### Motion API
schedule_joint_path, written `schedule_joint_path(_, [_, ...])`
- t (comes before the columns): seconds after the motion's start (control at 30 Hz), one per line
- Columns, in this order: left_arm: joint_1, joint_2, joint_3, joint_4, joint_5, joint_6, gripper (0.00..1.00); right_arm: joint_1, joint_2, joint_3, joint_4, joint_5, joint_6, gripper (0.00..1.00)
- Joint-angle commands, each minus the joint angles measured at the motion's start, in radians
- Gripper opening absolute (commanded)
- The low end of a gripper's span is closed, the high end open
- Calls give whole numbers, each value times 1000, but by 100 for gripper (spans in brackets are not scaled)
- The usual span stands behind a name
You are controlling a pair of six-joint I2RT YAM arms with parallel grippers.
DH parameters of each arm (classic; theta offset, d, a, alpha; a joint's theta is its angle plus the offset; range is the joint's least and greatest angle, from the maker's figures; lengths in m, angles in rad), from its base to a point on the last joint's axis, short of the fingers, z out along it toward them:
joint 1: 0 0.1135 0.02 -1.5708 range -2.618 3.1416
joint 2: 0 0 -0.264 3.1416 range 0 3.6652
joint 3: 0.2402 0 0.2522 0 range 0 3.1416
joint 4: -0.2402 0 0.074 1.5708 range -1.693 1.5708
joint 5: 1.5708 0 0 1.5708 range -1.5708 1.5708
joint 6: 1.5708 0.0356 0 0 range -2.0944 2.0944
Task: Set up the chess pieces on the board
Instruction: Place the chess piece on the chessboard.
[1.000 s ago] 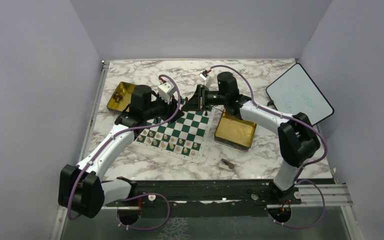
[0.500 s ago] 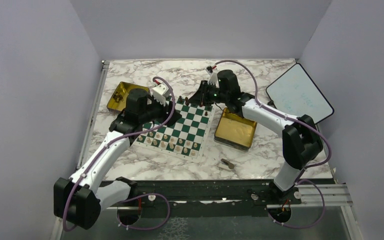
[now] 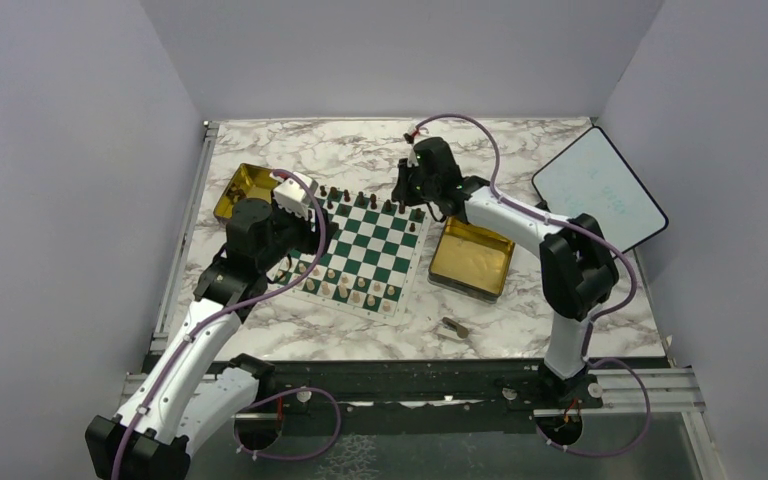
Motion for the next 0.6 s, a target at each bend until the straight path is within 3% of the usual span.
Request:
schedule_joint_path(0.0, [-4, -16, -10, -6, -68, 10, 65, 35, 50, 40, -54, 156, -90, 14])
schedule_joint_path(0.57, [-4, -19, -8, -6, -83, 10, 65, 97, 145, 8, -2, 289, -158, 15])
